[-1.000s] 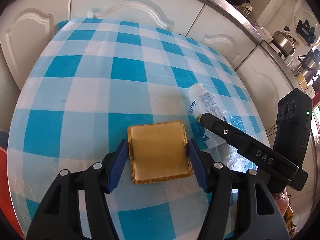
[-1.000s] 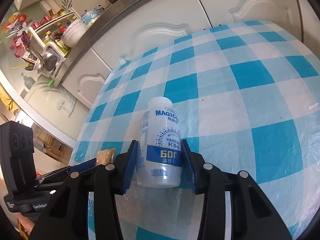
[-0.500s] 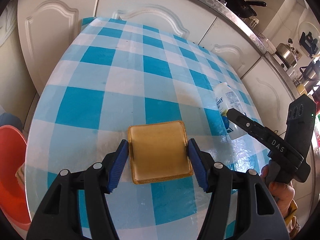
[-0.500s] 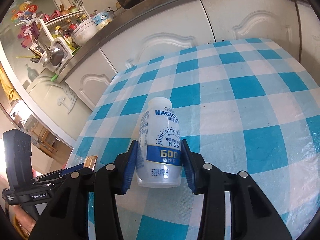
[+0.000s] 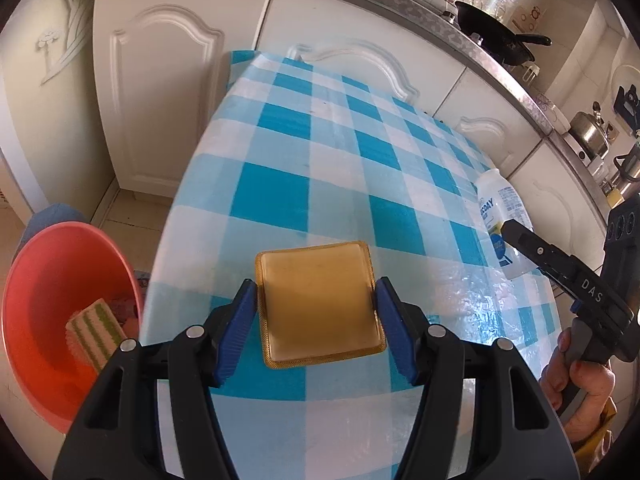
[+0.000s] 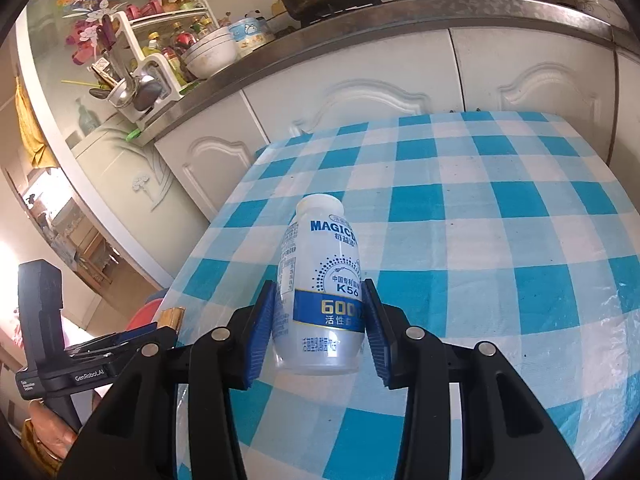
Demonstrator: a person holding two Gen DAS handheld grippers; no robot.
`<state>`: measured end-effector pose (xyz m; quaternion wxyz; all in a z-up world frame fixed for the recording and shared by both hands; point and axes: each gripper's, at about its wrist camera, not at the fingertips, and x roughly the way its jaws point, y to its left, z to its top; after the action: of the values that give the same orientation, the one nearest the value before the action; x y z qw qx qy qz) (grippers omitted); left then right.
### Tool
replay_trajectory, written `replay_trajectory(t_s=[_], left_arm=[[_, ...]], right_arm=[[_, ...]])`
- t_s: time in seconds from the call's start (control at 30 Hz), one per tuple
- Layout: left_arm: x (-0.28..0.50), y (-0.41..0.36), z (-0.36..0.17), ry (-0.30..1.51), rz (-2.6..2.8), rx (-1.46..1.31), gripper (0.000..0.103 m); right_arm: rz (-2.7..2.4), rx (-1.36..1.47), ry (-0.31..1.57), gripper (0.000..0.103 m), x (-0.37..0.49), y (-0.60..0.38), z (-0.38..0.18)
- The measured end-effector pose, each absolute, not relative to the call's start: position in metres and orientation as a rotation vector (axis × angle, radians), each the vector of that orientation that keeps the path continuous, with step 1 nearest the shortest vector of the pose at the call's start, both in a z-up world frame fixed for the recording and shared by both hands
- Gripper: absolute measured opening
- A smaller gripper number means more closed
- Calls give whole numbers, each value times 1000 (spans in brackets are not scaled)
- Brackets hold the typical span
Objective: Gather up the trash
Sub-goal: 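Carry the golden packet and yogurt bottle over the red bucket with both tools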
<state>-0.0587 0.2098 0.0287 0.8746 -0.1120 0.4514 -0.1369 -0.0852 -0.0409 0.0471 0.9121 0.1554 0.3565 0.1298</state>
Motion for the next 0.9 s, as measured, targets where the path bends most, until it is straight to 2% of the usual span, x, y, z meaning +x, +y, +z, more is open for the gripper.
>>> replay_trajectory(t_s=[0.9], left_arm=[[-103, 362, 13, 906, 36, -338, 62]], right_arm=[[604, 51, 748, 44, -96, 142, 80]])
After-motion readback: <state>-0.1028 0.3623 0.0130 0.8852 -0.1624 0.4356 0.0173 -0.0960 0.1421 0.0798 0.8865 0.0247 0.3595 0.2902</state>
